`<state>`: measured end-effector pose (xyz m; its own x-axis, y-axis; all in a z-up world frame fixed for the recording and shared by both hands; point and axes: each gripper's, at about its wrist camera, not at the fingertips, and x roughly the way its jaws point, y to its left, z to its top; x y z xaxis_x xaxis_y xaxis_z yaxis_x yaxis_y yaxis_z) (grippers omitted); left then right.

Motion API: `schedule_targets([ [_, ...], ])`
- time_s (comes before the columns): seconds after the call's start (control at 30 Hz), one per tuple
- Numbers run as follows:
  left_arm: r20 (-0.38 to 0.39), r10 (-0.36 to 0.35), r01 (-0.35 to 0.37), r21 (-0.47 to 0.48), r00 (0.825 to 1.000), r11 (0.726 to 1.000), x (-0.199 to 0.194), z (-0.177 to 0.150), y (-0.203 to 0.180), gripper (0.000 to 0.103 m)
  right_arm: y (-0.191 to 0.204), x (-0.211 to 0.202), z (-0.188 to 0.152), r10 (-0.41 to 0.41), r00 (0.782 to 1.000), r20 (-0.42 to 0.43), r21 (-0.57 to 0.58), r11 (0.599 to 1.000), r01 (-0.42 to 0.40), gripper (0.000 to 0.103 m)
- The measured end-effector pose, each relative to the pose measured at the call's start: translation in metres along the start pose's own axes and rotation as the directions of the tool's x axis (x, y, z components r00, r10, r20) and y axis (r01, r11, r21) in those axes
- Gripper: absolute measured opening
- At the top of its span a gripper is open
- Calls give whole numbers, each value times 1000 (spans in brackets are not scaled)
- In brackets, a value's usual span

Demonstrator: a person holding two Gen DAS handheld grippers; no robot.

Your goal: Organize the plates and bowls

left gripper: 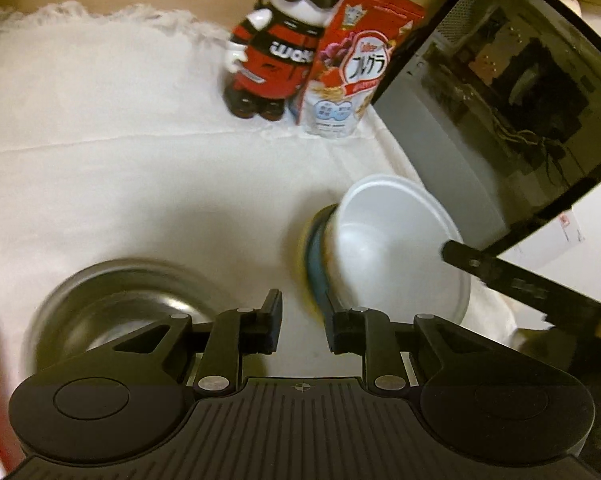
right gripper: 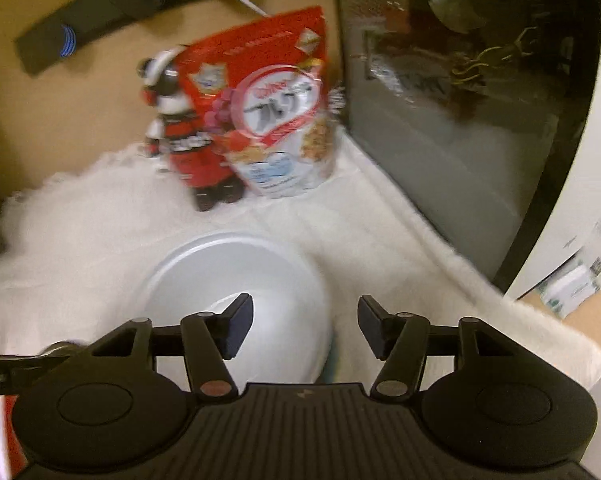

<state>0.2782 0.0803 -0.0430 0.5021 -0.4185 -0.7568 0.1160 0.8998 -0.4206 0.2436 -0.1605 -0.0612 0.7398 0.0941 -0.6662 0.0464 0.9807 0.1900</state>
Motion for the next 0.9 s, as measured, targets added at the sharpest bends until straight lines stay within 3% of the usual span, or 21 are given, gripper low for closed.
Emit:
schedule_targets([
  [0.2, 53, 51, -51, 7, 997, 999, -57, -5, 41, 24, 33, -45, -23, 120, 993, 16, -56, 991, -119, 63],
  [0.33, 57, 123, -120, -52, 991, 991, -73, -2, 84, 24, 60, -50, -40, 170, 985, -36, -63, 983, -172, 63],
  [0.43, 3, 156, -155, -52, 988, 986, -69, 3, 107, 24, 77, -40, -55, 189, 975, -114, -41, 980, -195, 63],
  [0.57, -78, 104, -109, -57, 992, 992, -54, 6, 129, 25, 101, -27, -73, 166, 966, -197, -82, 979, -185, 63],
  [0.73, -133, 175, -176, 4, 975, 984, -33, 8, 135, 25, 115, 2, -90, 171, 936, -309, -21, 982, -186, 63],
  [0.9, -182, 154, -156, 5, 971, 988, -15, 9, 144, 26, 121, 29, -99, 156, 924, -349, 34, 987, -154, 63],
])
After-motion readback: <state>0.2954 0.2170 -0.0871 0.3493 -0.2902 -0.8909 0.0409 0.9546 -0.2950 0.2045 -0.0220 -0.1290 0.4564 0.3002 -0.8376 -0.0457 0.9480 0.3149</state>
